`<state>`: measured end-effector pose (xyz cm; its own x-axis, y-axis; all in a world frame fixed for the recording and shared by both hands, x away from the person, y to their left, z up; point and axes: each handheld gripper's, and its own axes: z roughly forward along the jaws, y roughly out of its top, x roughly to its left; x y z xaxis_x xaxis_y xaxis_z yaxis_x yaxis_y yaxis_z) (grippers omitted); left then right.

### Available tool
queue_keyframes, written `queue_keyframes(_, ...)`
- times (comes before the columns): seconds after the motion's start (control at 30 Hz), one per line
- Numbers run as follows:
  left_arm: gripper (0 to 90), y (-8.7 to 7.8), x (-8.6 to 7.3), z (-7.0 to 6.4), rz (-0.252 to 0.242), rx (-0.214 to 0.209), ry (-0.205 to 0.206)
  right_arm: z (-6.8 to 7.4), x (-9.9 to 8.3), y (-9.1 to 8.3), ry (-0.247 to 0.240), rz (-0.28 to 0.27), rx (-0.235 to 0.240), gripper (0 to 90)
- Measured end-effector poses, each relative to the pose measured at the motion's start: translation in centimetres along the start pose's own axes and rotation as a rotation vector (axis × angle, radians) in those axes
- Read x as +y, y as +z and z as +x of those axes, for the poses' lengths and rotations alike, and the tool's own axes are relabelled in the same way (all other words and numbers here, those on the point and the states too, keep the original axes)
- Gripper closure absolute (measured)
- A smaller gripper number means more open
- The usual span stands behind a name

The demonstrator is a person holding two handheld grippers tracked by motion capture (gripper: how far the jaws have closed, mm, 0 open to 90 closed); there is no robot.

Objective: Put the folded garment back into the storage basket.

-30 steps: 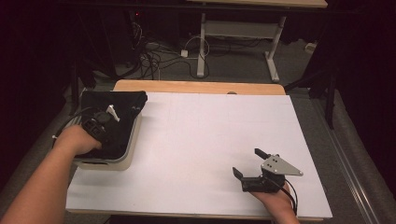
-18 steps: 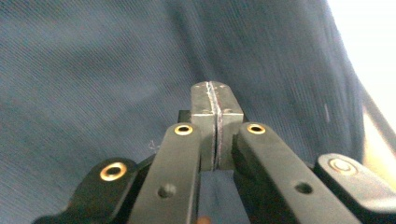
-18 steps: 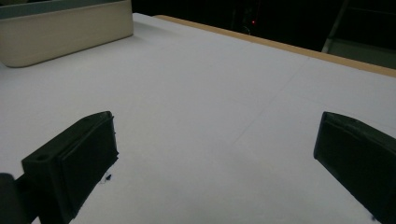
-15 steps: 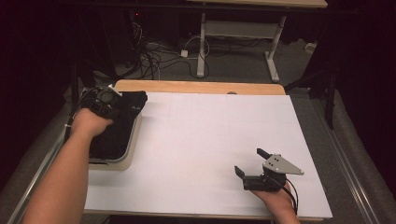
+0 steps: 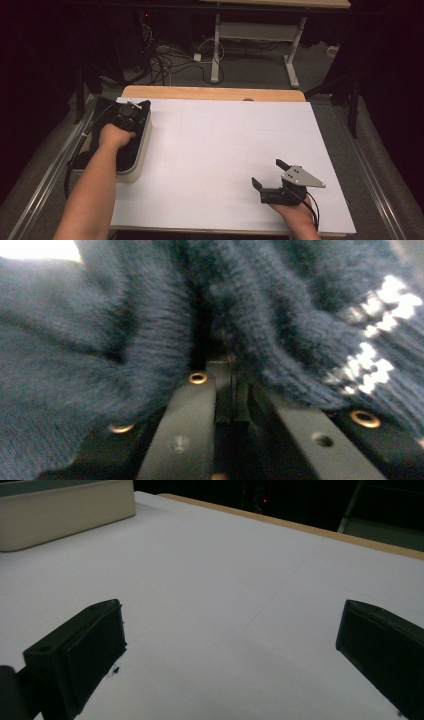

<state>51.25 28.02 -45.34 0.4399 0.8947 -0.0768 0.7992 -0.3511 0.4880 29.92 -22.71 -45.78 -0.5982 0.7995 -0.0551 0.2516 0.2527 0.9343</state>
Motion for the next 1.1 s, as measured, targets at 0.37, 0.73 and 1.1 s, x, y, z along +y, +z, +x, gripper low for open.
queue_keyframes(0.37, 86.1, -3.3, -0.7, 0.4, -0.021, 0.053, 0.009, 0.0, 0.0, 0.1, -0.001, 0.003, -0.003, 0.2)
queue_keyframes(0.73, 86.2, -6.9, -3.4, 4.3, -0.055, 0.218, -0.117, -0.1, 0.1, -0.2, 0.001, -0.007, -0.004, 0.2)
queue_keyframes(1.1, 86.3, -3.5, -1.2, 5.0, -0.022, 0.342, -0.183, 0.6, 0.2, 0.1, -0.013, 0.001, 0.008, 0.2)
